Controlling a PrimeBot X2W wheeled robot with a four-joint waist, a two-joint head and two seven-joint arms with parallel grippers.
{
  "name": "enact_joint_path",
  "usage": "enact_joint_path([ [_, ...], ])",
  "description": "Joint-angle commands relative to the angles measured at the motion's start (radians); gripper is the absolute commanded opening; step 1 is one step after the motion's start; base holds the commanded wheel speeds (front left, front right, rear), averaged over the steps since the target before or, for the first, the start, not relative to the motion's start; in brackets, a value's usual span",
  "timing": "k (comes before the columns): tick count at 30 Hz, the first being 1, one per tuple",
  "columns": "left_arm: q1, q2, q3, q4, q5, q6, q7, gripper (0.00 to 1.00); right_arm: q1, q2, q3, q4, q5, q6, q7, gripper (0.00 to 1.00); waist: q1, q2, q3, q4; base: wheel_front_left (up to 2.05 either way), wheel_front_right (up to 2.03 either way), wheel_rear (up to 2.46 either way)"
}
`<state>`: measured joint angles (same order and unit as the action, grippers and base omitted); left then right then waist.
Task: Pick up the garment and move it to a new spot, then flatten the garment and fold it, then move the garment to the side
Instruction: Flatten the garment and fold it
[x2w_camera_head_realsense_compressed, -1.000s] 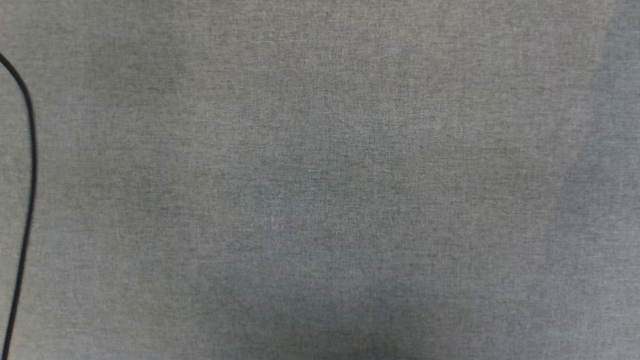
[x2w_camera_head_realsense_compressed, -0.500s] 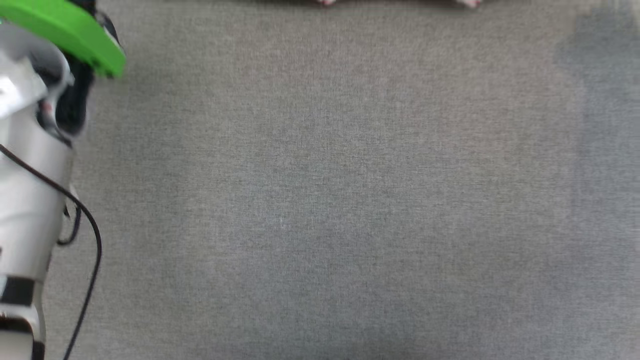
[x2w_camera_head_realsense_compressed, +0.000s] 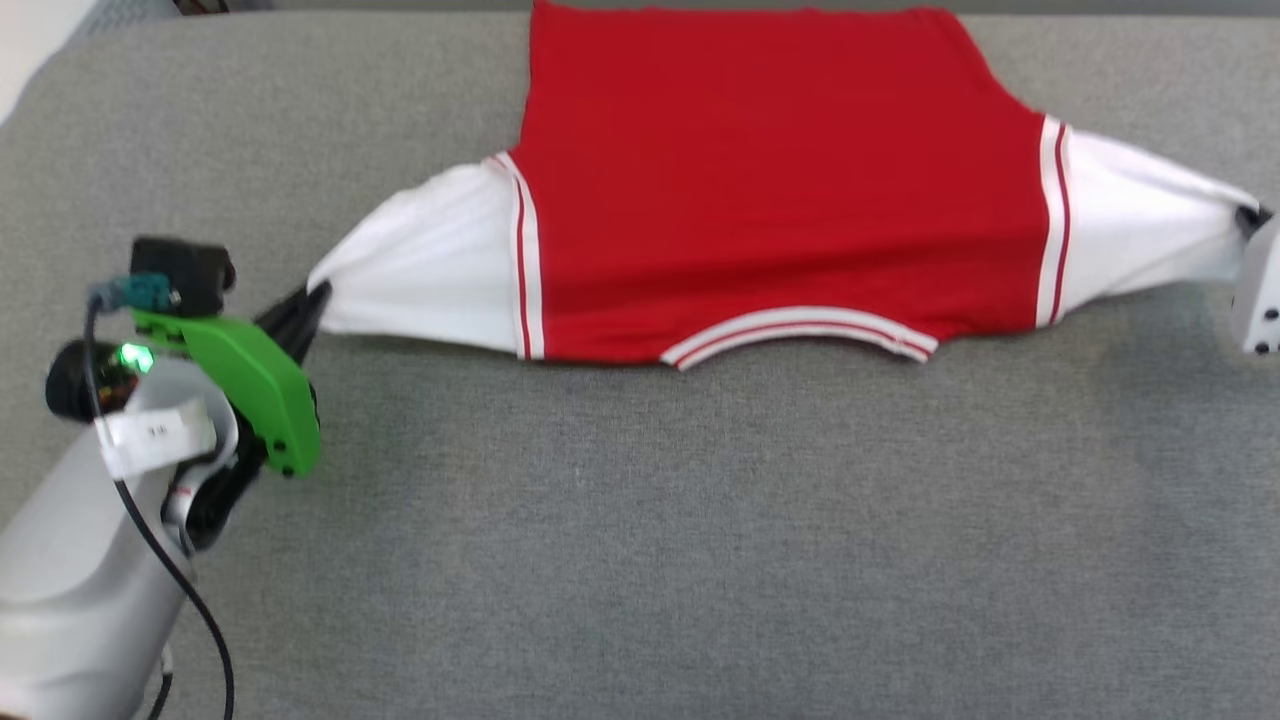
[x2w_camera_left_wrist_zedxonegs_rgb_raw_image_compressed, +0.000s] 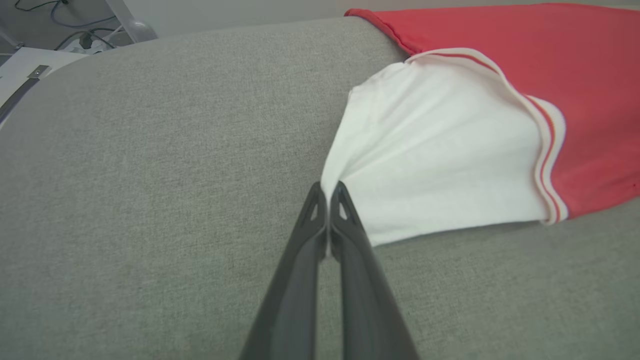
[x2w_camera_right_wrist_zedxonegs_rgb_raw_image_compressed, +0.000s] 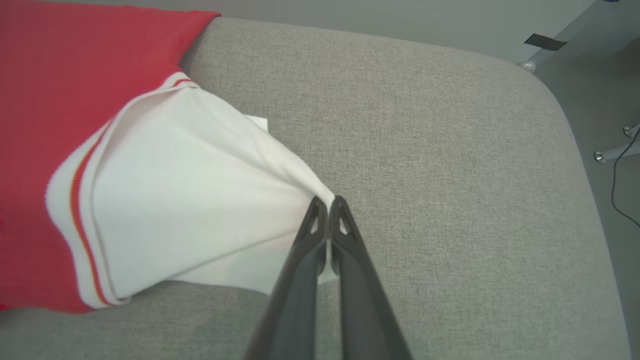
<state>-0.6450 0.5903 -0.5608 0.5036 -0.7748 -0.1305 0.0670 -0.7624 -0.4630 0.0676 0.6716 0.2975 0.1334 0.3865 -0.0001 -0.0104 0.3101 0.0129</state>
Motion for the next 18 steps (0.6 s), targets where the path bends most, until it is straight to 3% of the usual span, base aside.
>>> enact_joint_path([
  [1,0.047,0.033,0.002,-0.011,-0.007,0.017,0.018,0.00,0.043,-0.034,-0.006,-0.013,0.024,-0.003,0.028,0.00,0.0001,0.0104,-0.077,-0.002,0.00,0.00,0.00],
  [18,0.463,0.171,-0.006,-0.385,-0.154,0.150,0.181,0.00,0.490,-0.070,-0.108,-0.297,0.273,-0.003,0.305,0.00,0.0001,0.0104,-0.166,-0.015,0.00,0.00,0.00],
])
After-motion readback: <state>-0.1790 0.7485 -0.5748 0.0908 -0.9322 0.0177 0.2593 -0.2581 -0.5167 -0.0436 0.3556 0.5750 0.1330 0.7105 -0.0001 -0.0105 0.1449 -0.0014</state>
